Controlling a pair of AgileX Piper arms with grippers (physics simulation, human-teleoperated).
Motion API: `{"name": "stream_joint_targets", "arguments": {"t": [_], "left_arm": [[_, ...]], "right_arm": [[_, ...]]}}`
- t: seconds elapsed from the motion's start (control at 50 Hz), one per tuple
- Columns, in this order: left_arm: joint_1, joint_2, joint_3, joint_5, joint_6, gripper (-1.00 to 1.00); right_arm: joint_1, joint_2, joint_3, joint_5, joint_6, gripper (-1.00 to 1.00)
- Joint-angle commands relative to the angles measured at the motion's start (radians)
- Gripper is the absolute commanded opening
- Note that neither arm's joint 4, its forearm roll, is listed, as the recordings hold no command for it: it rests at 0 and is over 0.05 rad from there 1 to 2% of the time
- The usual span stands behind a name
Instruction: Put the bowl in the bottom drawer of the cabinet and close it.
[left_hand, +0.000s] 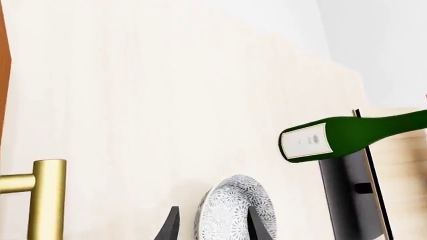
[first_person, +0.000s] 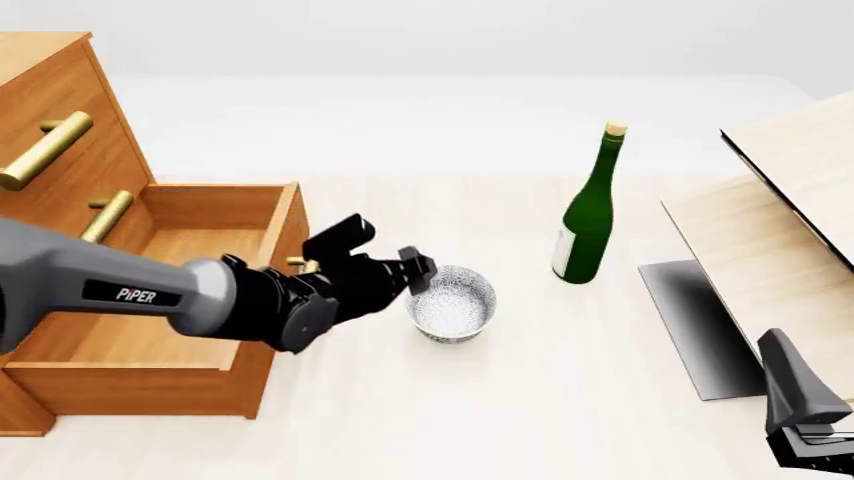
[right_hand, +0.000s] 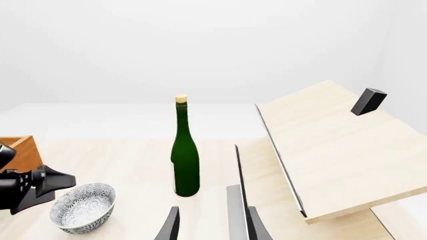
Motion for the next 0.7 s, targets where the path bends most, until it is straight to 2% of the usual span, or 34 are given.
{"name": "stream_joint_targets", "arguments": {"t": [0.02,0.7], "left_arm": [[-0.007,0.032,-0.005,-0.008,-0.018,1.0],[-0.05,0.099,-0.022,0.001,-0.042,1.0]], "right_arm": [[0.0,0.0,0.0,0.0,0.0,1.0],[0.0,0.0,0.0,0.0,0.0,1.0]]}}
